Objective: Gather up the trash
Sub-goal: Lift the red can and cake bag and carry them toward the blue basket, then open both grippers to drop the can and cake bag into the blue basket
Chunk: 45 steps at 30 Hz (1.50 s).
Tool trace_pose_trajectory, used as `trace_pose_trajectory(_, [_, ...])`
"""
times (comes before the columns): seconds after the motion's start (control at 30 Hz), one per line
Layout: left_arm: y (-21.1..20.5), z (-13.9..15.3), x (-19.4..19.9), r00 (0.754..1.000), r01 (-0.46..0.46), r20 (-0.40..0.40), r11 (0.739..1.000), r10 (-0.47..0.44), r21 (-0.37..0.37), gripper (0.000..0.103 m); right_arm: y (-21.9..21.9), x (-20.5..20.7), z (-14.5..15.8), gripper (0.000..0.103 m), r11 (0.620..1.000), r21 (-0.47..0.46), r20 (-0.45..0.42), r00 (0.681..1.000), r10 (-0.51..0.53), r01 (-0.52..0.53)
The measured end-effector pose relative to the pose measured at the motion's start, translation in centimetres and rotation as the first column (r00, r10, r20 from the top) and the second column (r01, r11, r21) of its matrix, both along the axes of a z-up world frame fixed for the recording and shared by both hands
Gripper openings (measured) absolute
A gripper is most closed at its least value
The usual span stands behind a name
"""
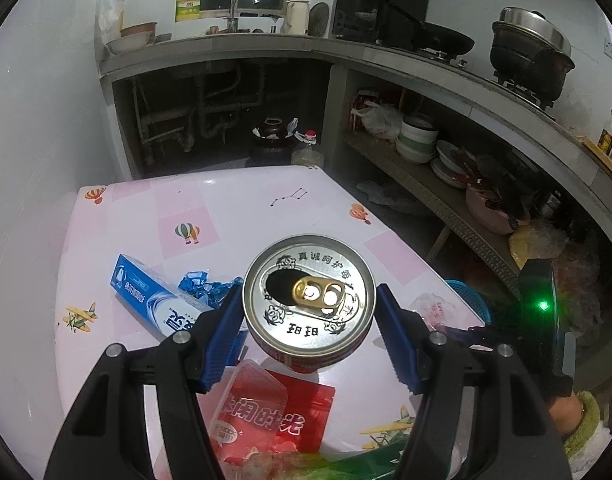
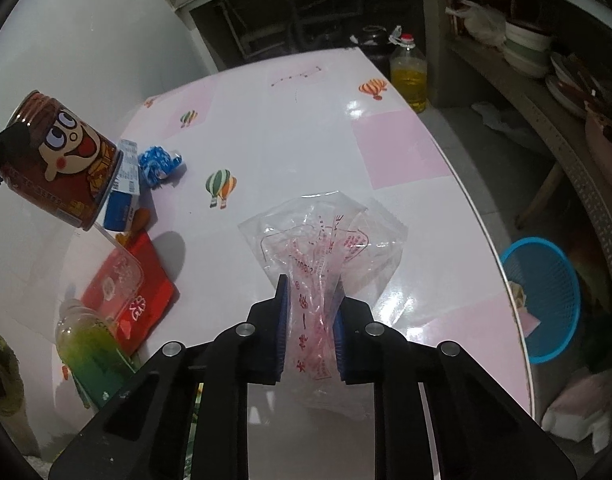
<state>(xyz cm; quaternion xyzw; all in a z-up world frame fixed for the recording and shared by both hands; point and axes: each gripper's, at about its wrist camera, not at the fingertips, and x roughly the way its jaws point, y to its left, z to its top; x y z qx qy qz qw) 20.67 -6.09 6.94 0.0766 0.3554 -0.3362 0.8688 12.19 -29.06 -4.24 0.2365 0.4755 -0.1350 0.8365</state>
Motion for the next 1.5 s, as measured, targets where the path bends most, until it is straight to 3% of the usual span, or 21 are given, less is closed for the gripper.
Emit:
trace_pose_trajectory(0.6, [-2.0,2.0,-2.9,0.998,0.049,0.047,0.999,-0.049,-0.015,0.064,-1.0,-3.5,3.2,0.016,0.998,-0.009,0.106,0.993,-0.055,0.056])
trace_pose_trajectory(0.9, [-5.4,3.0,-4.5,0.991,0.117,0.062,0.993,-0.116,-0.014,0.064,-3.6,-7.3,5.3,0.015,0.988,-0.004,0.183,0.971,-0.154,0.157])
trace_pose_trajectory(1.03, [-8.4,3.6,-5.2,0.983,0.173,0.063,0.985,-0.172,-0.019,0.064,-6.1,-10.3,6.4,0.015,0.967,-0.009,0.221,0.943,-0.247,0.255])
trace_pose_trajectory(1.2, [-13.4,3.8,-6.1,0.961,0.274,0.034,0.961,-0.274,-0.019,0.064,-10.0,-15.6,6.8,0.015,0.906,-0.018,0.245,0.881,-0.406,0.422])
trace_pose_trajectory(1.37, [-20.4,2.7,-6.9,0.915,0.402,-0.033,0.916,-0.402,0.001,0.064,-13.9,-21.1,4.5,0.015,0.818,0.037,0.199,0.798,-0.569,0.574])
trace_pose_trajectory(1.5, [-26.7,0.1,-7.6,0.871,0.487,-0.104,0.872,-0.48,0.052,0.064,-15.9,-24.2,1.3,0.015,0.756,0.084,0.134,0.744,-0.654,0.649])
